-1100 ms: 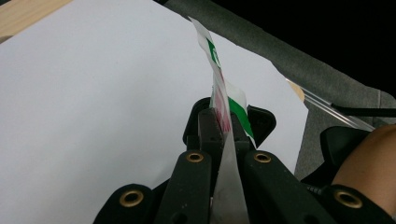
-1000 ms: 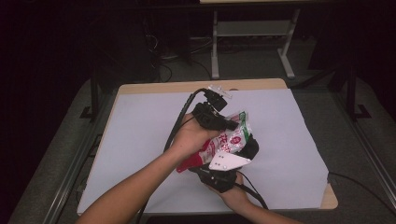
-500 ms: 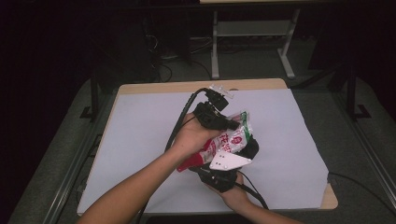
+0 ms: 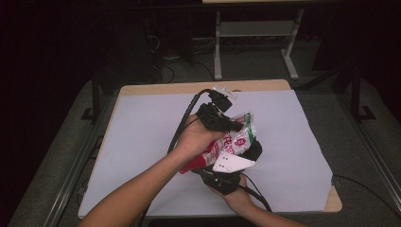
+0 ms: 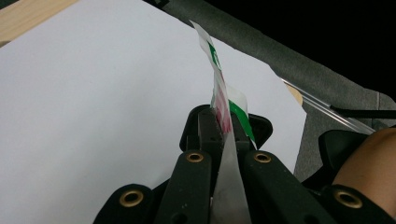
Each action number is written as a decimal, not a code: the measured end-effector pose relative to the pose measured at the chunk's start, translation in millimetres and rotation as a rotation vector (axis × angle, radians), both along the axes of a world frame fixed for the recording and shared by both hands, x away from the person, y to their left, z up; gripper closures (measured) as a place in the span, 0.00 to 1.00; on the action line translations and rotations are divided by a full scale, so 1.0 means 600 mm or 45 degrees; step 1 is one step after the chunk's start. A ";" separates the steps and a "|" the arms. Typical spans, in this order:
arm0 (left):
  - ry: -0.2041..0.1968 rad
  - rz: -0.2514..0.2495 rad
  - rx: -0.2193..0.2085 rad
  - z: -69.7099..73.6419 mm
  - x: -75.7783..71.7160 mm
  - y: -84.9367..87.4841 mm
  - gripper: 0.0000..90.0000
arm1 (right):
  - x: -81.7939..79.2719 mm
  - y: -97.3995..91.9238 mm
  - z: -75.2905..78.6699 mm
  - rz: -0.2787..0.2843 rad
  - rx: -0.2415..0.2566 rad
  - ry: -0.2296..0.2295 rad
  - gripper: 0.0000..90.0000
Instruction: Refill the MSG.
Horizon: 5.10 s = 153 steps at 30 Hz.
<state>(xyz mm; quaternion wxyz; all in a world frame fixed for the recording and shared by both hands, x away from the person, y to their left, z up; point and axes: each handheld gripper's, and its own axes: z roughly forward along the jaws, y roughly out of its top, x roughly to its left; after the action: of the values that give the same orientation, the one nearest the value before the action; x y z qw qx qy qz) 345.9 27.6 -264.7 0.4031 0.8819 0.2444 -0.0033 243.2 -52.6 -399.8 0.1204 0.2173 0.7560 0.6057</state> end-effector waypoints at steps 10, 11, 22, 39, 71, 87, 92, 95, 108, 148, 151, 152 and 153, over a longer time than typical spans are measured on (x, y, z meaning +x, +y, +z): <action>0.005 -0.001 0.000 -0.004 -0.001 0.003 1.00 | -0.001 0.002 -0.002 0.011 -0.013 0.003 1.00; 0.011 0.005 -0.004 -0.004 -0.001 0.003 1.00 | -0.001 0.002 -0.002 0.011 -0.014 0.002 1.00; 0.012 -0.001 -0.018 -0.004 -0.002 0.006 1.00 | -0.001 0.002 -0.002 0.008 -0.034 -0.013 1.00; 0.030 -0.002 -0.048 -0.002 0.000 0.010 1.00 | 0.001 0.002 -0.004 0.003 -0.045 -0.019 1.00; 0.038 -0.028 -0.104 0.012 -0.010 0.018 1.00 | 0.006 -0.003 -0.006 -0.009 -0.058 -0.016 1.00; 0.028 -0.033 -0.124 0.021 -0.022 0.028 1.00 | 0.006 -0.001 -0.008 -0.002 -0.056 -0.001 1.00; 0.026 -0.029 -0.144 0.025 -0.028 0.034 1.00 | 0.007 -0.001 -0.009 -0.004 -0.058 -0.003 1.00; 0.026 -0.029 -0.157 0.028 -0.031 0.039 1.00 | 0.007 0.000 -0.009 -0.006 -0.061 -0.007 1.00; 0.024 -0.034 -0.185 0.035 -0.039 0.063 1.00 | 0.010 -0.001 -0.011 -0.018 -0.075 0.010 1.00; -0.062 0.068 -0.445 0.020 -0.042 0.205 1.00 | 0.027 0.000 -0.014 -0.066 -0.115 0.078 1.00; -0.072 0.097 -0.455 0.019 -0.040 0.222 1.00 | 0.026 -0.001 -0.013 -0.058 -0.116 0.079 1.00; -0.077 0.107 -0.453 0.018 -0.039 0.227 1.00 | 0.026 -0.001 -0.013 -0.055 -0.116 0.079 1.00; -0.086 0.124 -0.450 0.017 -0.039 0.232 1.00 | 0.025 -0.001 -0.013 -0.054 -0.118 0.079 1.00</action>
<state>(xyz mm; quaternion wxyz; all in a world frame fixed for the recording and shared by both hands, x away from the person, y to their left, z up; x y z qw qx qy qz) 322.5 166.9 -254.4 0.5594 0.7841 0.2687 0.0030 258.5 -53.0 -407.7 0.1197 0.2460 0.7817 0.5605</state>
